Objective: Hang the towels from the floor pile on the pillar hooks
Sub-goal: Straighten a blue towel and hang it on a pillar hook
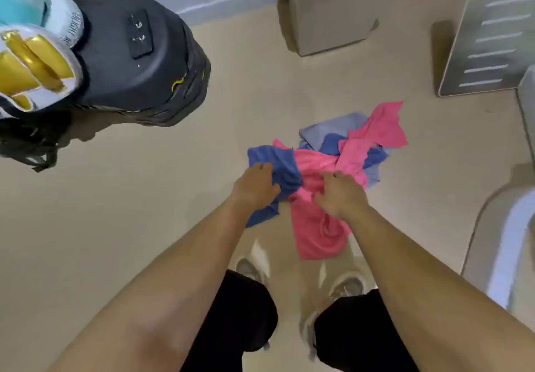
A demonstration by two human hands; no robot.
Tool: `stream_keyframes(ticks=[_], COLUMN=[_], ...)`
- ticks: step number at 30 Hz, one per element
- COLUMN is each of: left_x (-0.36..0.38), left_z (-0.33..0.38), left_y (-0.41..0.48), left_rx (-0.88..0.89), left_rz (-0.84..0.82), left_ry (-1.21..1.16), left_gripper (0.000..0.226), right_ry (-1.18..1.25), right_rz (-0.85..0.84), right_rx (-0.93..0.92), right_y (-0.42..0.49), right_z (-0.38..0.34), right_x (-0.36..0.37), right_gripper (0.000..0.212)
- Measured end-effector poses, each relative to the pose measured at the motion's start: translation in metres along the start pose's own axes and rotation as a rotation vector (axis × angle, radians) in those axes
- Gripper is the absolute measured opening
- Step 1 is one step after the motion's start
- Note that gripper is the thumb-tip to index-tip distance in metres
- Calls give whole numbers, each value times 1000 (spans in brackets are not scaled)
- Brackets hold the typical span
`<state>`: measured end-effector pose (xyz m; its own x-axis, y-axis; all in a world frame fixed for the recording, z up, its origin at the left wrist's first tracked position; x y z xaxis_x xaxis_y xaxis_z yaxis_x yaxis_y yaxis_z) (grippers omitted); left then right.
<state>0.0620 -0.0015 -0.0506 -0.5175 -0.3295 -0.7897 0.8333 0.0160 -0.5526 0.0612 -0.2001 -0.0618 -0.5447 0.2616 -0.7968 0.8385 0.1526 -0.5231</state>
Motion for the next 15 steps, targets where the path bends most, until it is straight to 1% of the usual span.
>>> stream_keyframes(ticks=[4,6,7,8,9,11,13,15], left_x=[86,122,136,148,157,169,177,167], left_z=[-33,-42,-47,-49,-54,-61,-59,-57], left_y=[74,109,126,138,148,165,167,159], left_rx=[10,73,93,127,123,120,151,149], left_rz=[-37,-36,-37,-36,7,42,-30,-64], left_ry=[57,82,121,183,182,146,72,-12], left_gripper=[45,40,33,25,21,21,32,34], right_ry=[-18,-36,-49,-74,-90,-97,-70,-7], right_rz=[-52,-20,15,42,71,151,180,149], right_rx=[-59,-79,-106,-122,-135,-149,-171,-213], right_y=[80,119,136,147,156,168,173,168], right_z=[4,5,5,2,1,-3,-3,-8], right_x=[106,149,166,177,189,197,197,185], right_gripper=[53,49,47,45,41,28,21,17])
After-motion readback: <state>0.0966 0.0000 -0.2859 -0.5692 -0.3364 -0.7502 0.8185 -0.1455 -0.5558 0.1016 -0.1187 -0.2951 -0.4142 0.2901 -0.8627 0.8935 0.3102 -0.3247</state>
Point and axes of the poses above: each hand's wrist, its own y-axis towards the middle knuckle, its own x-axis out of the palm, z = x × y, the point moved 8 cm from there along y, towards the middle knuckle, and after that the axes turned 6 degrees about z, right-handed, at the moved point
